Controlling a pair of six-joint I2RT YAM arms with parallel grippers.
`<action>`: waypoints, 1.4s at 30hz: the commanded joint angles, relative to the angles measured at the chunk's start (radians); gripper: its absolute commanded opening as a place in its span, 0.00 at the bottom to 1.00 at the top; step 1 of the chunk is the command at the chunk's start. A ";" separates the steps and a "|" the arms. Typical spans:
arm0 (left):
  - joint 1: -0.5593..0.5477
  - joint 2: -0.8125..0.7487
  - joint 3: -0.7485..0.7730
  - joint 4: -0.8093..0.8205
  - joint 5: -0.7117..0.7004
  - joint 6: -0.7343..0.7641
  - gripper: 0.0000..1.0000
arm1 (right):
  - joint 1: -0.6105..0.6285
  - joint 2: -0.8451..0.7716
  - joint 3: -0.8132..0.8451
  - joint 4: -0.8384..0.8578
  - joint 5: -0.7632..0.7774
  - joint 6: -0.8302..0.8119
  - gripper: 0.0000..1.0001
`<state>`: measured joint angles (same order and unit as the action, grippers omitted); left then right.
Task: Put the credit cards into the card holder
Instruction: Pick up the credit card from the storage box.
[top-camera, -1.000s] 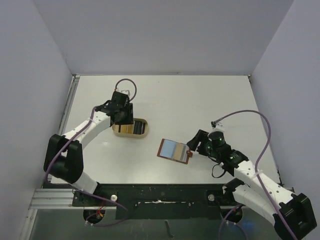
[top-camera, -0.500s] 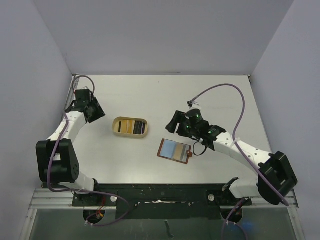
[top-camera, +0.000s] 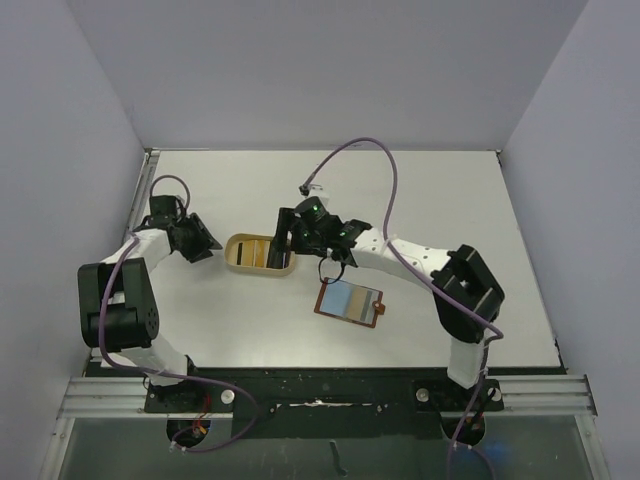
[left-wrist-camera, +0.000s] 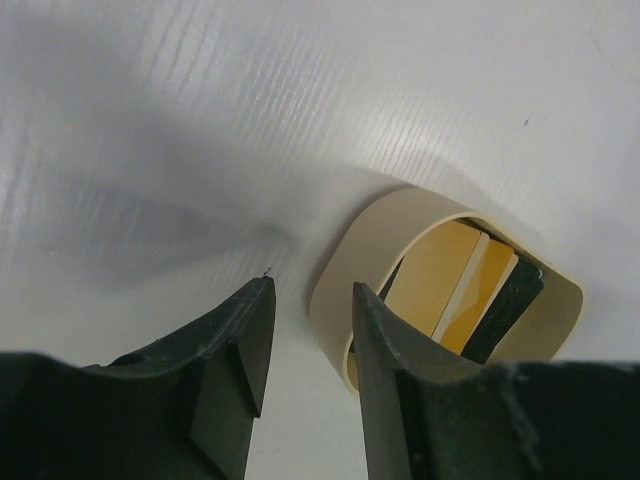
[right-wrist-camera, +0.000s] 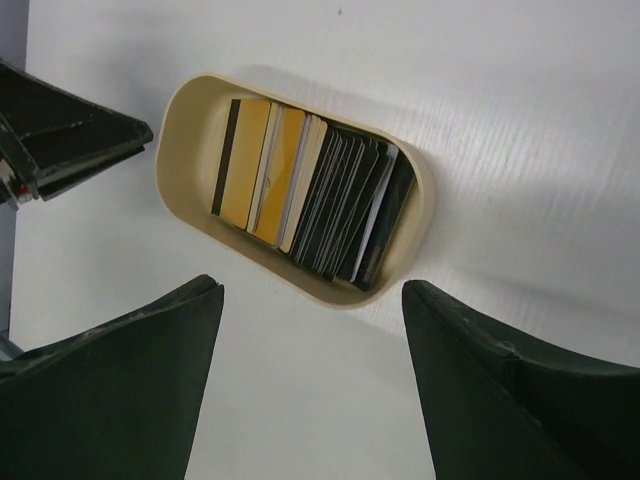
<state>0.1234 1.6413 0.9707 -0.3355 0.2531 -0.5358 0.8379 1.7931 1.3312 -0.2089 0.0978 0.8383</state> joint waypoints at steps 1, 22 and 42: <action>-0.002 -0.024 -0.032 0.058 0.098 -0.017 0.34 | 0.024 0.115 0.177 -0.076 0.058 -0.054 0.74; 0.009 -0.098 -0.105 0.124 0.160 -0.076 0.32 | 0.053 0.362 0.426 -0.299 0.250 -0.035 0.78; 0.007 0.049 -0.040 0.133 0.259 -0.026 0.32 | 0.075 0.420 0.447 -0.217 0.215 -0.009 0.85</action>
<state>0.1272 1.6806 0.8883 -0.2340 0.4526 -0.5880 0.9234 2.2234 1.7584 -0.4957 0.3428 0.8036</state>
